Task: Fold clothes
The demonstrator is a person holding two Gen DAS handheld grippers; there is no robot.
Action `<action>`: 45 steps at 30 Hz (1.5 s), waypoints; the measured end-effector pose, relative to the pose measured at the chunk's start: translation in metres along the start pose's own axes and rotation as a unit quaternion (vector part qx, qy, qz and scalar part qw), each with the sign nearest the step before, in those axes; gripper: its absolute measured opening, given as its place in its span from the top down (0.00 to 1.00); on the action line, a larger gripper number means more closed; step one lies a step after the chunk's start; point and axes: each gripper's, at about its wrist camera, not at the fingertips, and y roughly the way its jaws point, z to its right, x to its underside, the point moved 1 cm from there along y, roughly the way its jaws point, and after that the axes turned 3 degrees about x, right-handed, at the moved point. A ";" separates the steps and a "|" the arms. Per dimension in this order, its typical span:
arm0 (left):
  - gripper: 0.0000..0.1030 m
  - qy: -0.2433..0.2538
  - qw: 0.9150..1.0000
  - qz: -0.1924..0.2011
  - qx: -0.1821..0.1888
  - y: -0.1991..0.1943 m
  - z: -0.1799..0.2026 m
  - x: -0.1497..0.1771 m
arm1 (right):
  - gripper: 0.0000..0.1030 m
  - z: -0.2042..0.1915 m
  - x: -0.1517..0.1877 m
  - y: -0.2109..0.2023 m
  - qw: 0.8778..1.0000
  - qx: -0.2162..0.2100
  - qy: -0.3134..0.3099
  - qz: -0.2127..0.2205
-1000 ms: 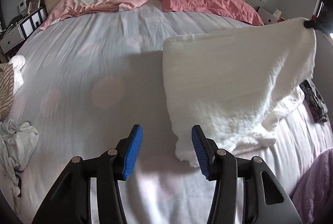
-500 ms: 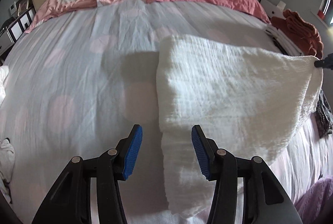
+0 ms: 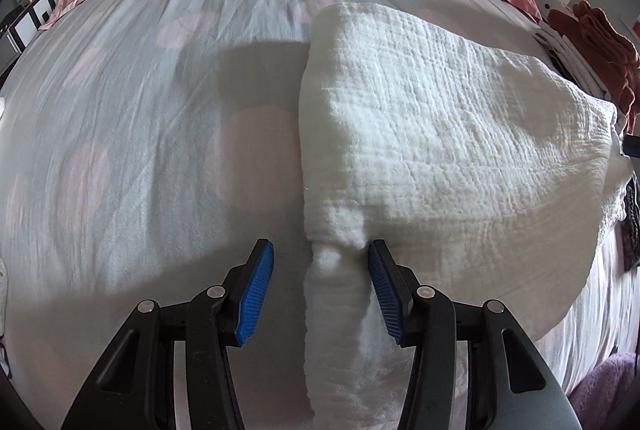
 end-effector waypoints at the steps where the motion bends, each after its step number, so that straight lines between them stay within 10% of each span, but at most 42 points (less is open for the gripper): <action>1: 0.50 0.000 1.000 -0.001 -0.003 0.000 0.001 0.000 | 0.65 0.003 0.003 -0.002 1.000 -0.005 -0.001 0.003; 10: 0.50 -0.009 1.000 -0.004 -0.012 -0.010 0.003 0.010 | 0.60 0.005 0.048 0.018 0.999 -0.023 -0.029 -0.011; 15: 0.50 -0.019 1.000 -0.003 -0.010 -0.013 -0.001 0.014 | 0.93 0.003 0.049 0.022 0.999 -0.040 -0.017 0.006; 25: 0.50 -0.006 1.000 0.000 -0.009 -0.012 0.004 0.019 | 0.96 0.032 0.050 0.009 0.999 -0.011 0.024 -0.021; 29: 0.50 -0.011 1.000 0.008 -0.007 -0.018 0.002 0.020 | 0.89 0.043 0.055 0.018 0.998 -0.038 0.041 -0.017; 33: 0.50 -0.013 1.000 0.018 -0.011 -0.021 0.000 0.019 | 0.50 0.053 0.050 0.008 0.996 -0.067 0.062 0.002; 45: 0.50 -0.012 1.000 0.012 -0.017 -0.012 0.004 -0.014 | 0.50 0.039 0.040 0.066 0.995 -0.070 0.064 -0.027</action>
